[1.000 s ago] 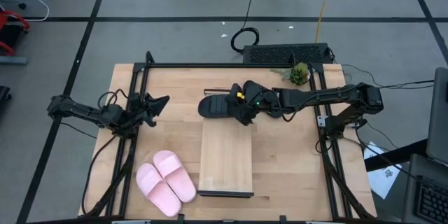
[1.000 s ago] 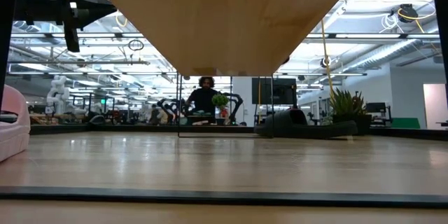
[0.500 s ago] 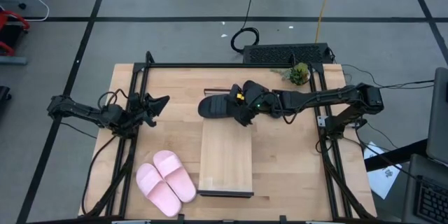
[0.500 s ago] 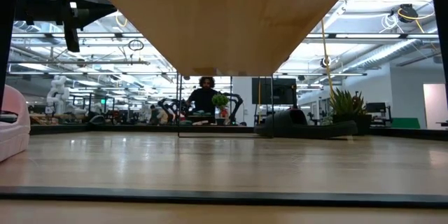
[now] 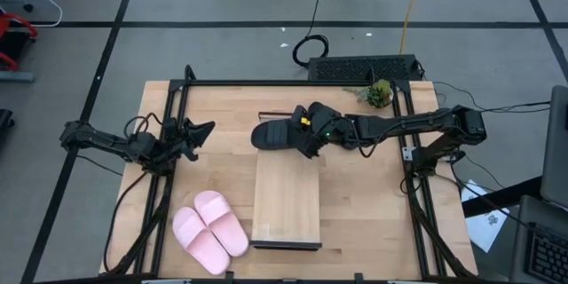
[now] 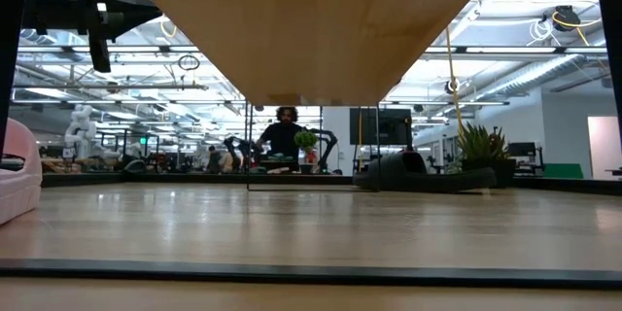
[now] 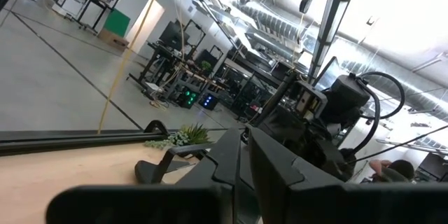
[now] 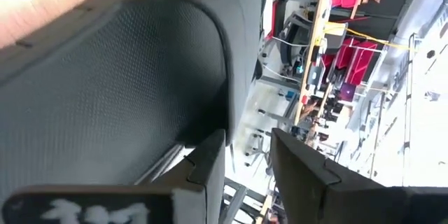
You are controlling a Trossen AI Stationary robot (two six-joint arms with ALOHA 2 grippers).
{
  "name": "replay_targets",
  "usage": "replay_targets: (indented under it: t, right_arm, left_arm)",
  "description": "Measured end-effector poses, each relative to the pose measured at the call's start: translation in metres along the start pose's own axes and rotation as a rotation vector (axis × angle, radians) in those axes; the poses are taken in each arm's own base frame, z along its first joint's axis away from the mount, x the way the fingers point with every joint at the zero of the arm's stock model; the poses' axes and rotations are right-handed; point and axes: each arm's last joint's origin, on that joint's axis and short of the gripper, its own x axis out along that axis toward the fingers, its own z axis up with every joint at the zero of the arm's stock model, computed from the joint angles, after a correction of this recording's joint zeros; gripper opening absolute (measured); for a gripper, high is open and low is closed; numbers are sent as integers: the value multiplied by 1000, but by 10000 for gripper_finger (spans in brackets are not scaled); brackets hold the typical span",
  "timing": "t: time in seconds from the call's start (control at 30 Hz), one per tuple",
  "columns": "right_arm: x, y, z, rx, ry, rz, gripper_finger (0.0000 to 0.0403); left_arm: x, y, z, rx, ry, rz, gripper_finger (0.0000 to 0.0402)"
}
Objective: Pick and place slides into the shelf
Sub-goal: Put the black slide on the shelf
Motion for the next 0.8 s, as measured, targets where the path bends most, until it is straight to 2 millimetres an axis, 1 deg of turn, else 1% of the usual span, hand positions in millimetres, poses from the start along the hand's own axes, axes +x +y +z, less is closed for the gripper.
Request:
replay_targets:
  t: [0.1, 0.27, 0.43, 0.53, 0.63, 0.73, 0.8]
  right_arm:
    - [-1, 0, 2, -5, 12, -4, 107]
    - [-5, 0, 10, -21, 16, -11, 107]
    - [-12, -2, 13, -84, 107, -37, 107]
    - [-24, -10, 10, -100, 159, -83, 107]
    - [-41, -27, 4, -56, 228, -181, 107]
    - [-66, -49, -8, 68, 281, -260, 107]
    - [-84, -58, -18, 156, 338, -312, 107]
  left_arm:
    - [0, 0, 0, 0, 0, 0, 33]
    - [0, 0, 0, 0, 0, 0, 33]
    - [0, 0, 0, 0, 0, 0, 33]
    - [0, 0, 0, 0, 0, 0, 33]
    - [0, 0, 0, 1, 3, -2, 33]
    - [0, 0, -1, 1, 7, -1, 33]
    - [0, 0, -1, -5, 8, -3, 33]
